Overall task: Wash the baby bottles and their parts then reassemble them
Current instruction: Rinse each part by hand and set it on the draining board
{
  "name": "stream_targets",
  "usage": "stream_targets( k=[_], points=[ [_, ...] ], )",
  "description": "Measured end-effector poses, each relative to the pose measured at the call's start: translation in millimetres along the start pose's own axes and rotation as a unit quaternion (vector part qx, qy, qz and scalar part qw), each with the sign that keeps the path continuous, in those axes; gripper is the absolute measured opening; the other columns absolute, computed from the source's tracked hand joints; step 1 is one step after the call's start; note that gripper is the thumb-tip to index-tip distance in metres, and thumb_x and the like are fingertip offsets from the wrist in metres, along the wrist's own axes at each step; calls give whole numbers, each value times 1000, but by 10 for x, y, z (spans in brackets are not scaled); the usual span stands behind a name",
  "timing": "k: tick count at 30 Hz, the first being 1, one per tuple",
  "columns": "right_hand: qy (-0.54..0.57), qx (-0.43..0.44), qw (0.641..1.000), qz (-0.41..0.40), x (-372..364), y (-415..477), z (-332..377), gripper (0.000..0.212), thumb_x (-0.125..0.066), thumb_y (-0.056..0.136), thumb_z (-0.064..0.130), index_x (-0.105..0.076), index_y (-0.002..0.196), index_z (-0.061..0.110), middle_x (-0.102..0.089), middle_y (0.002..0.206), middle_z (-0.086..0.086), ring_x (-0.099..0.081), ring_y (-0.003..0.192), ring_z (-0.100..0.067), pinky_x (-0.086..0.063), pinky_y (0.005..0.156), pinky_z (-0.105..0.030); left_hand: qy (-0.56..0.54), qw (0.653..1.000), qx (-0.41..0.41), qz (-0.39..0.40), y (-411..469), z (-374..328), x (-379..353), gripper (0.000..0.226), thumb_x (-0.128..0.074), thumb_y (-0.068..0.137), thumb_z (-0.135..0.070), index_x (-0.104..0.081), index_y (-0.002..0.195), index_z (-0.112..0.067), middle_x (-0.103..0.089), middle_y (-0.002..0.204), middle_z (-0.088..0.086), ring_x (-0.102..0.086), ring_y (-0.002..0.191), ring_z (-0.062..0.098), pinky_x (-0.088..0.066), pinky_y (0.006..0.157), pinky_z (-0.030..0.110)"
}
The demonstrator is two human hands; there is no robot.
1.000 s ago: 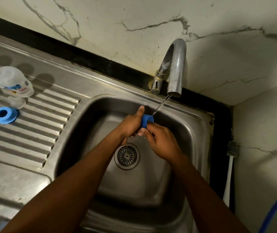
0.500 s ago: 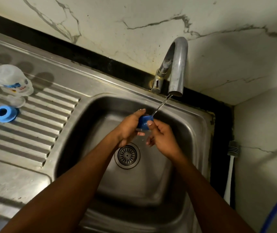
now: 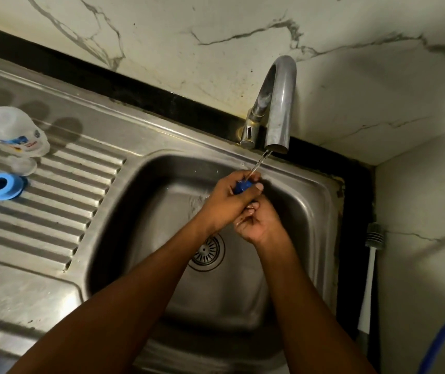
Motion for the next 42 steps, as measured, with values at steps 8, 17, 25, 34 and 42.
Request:
stream_targets(
  k=[8, 17, 25, 34, 42],
  points=[
    [-121, 109, 982, 94, -89, -77, -244, 29, -58, 98, 28, -69, 118, 11, -69, 108, -17, -63, 99, -25, -48, 87, -34, -146, 963, 116, -195, 4, 325, 358, 47, -33, 109, -32, -65, 100, 1, -71, 89, 21, -67, 77, 21, -54, 66, 26],
    [-834, 347, 420, -86, -68, -147, 95, 31, -42, 105, 30, -59, 126, 15, -59, 126, -6, -57, 112, -25, -48, 92, -40, -215, 919, 303, -135, -184, 704, 333, 44, -34, 105, -34, -62, 119, -3, -68, 103, 15, -63, 83, 26, -53, 68, 35],
    [-896, 287, 314, -125, -180, -53, -16, 27, -44, 103, 10, -60, 124, 13, -65, 121, -8, -63, 109, -23, -52, 89, -33, -134, 918, 338, -159, -461, 890, 485, 45, -33, 108, -40, -52, 135, -10, -61, 114, 5, -57, 103, 28, -46, 100, 43],
    [-524, 139, 839, -53, -54, -168, -187, 18, -46, 102, 19, -62, 103, 11, -67, 100, -10, -65, 92, -25, -56, 80, -41, -96, 966, 214, -107, -563, 402, 397, 24, -48, 103, -26, -70, 109, -19, -72, 108, 12, -69, 100, 25, -57, 89, 39],
    [-378, 41, 923, -59, -100, -715, -379, 19, -54, 101, 20, -68, 105, 7, -73, 93, -11, -71, 77, -18, -61, 63, -31, 65, 981, 153, -94, -934, 44, 306, 52, -42, 85, -48, -73, 97, -8, -73, 98, 17, -71, 93, 31, -58, 89, 50]
  ],
)
Point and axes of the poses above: each hand's wrist, its own y-axis towards the middle knuckle, its own x-axis out of the back of the hand, z = x × y, the point moved 7 cm from there along y, towards the middle knuckle
